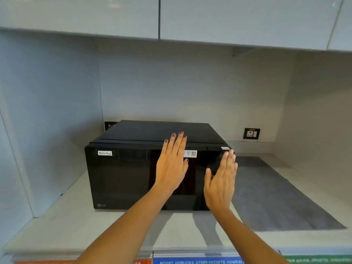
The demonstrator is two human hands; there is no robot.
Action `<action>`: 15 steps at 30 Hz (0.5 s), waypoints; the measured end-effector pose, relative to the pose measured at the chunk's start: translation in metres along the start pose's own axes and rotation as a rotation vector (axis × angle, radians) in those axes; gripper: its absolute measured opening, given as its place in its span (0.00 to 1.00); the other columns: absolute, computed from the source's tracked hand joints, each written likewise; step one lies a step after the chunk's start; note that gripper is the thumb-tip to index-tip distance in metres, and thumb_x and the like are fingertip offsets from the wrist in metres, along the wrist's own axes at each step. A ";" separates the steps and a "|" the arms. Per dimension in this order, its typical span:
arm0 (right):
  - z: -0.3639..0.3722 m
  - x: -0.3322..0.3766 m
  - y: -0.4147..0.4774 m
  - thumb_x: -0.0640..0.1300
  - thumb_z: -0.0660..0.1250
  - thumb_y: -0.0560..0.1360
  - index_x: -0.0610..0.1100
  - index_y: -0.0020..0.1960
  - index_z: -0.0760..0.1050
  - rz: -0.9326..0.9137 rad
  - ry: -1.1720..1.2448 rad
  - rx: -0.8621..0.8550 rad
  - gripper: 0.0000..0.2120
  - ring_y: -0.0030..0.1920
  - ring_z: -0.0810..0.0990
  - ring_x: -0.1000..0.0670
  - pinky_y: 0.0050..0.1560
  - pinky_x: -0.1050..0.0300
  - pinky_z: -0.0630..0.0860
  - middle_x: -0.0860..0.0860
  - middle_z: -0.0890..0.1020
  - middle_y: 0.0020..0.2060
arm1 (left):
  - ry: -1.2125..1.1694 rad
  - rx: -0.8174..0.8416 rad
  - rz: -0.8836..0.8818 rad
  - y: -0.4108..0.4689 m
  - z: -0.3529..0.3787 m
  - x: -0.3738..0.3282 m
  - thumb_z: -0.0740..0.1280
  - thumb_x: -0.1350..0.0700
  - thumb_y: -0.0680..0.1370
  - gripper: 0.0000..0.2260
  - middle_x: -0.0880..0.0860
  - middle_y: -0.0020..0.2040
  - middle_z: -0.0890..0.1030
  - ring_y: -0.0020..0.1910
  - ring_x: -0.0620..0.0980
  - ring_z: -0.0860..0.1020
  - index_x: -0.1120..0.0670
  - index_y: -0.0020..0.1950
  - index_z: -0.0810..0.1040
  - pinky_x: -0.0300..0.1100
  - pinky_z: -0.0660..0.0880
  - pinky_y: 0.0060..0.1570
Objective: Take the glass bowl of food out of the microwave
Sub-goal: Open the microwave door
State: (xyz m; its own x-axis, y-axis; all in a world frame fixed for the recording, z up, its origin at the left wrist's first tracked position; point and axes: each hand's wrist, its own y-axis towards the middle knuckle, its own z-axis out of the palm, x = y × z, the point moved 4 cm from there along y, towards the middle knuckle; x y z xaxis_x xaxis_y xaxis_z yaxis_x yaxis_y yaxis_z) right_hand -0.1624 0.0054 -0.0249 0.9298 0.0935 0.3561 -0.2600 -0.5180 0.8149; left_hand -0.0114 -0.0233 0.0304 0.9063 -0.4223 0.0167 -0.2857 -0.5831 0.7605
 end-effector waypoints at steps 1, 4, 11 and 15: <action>0.001 -0.007 -0.008 0.55 0.52 0.80 0.45 0.77 0.37 0.074 0.022 0.021 0.34 0.78 0.45 0.46 0.78 0.49 0.48 0.46 0.44 0.78 | -0.002 0.021 -0.015 -0.001 0.004 -0.002 0.61 0.50 0.78 0.32 0.56 0.78 0.53 0.77 0.54 0.51 0.57 0.77 0.51 0.51 0.50 0.75; 0.012 -0.034 -0.038 0.53 0.62 0.77 0.45 0.77 0.41 0.239 0.078 0.103 0.40 0.78 0.48 0.44 0.76 0.48 0.52 0.45 0.48 0.78 | 0.008 0.071 -0.035 -0.006 0.013 -0.008 0.63 0.48 0.78 0.33 0.56 0.78 0.54 0.77 0.55 0.52 0.57 0.77 0.52 0.51 0.49 0.75; 0.044 -0.078 -0.093 0.53 0.70 0.72 0.44 0.77 0.41 0.523 0.338 0.318 0.47 0.77 0.52 0.43 0.74 0.47 0.57 0.46 0.48 0.78 | -0.039 0.143 -0.144 -0.007 0.029 -0.003 0.64 0.46 0.77 0.34 0.57 0.78 0.56 0.77 0.57 0.53 0.58 0.77 0.53 0.53 0.50 0.75; 0.060 -0.089 -0.103 0.48 0.73 0.71 0.45 0.77 0.44 0.672 0.448 0.390 0.47 0.77 0.54 0.43 0.74 0.46 0.57 0.46 0.52 0.78 | -0.027 0.121 -0.139 -0.007 0.030 -0.004 0.63 0.46 0.77 0.33 0.57 0.77 0.60 0.77 0.57 0.55 0.59 0.76 0.55 0.53 0.49 0.74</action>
State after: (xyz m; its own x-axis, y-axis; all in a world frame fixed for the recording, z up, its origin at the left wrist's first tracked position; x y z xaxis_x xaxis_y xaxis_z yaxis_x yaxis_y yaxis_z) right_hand -0.2032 -0.0002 -0.1681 0.4031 -0.0534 0.9136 -0.5300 -0.8274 0.1855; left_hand -0.0222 -0.0383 0.0057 0.9315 -0.3492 -0.1018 -0.1952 -0.7159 0.6703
